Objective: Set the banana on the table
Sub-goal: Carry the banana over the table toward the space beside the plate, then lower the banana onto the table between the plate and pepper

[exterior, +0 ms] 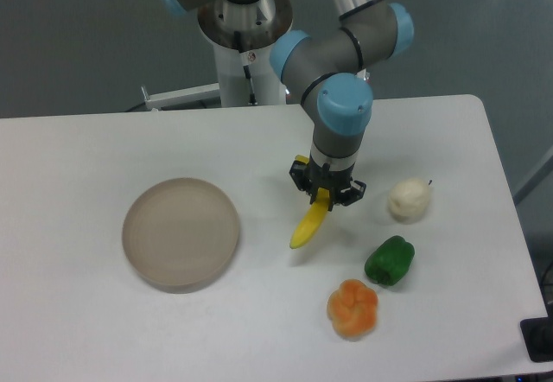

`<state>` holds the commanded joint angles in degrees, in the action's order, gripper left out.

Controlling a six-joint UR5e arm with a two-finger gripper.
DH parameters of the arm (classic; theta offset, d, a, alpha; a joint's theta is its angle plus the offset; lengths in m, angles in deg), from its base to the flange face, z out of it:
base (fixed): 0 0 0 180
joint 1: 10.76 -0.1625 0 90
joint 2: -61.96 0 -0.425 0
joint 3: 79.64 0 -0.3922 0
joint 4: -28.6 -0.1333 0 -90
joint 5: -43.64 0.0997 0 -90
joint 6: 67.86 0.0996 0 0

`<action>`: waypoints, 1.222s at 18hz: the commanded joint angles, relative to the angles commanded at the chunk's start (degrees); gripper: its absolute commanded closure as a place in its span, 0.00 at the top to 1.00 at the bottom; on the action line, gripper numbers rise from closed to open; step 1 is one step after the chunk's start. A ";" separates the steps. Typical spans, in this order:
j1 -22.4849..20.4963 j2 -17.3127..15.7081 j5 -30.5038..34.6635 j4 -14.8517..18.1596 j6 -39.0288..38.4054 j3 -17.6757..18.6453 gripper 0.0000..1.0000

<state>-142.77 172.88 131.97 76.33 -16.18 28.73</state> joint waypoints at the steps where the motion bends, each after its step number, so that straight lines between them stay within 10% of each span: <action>1: 0.09 0.09 0.00 -0.09 0.00 -0.09 0.23; 22: 0.27 2.47 0.26 -0.62 4.75 -0.70 0.24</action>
<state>-142.50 175.34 132.23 75.71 -11.44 28.03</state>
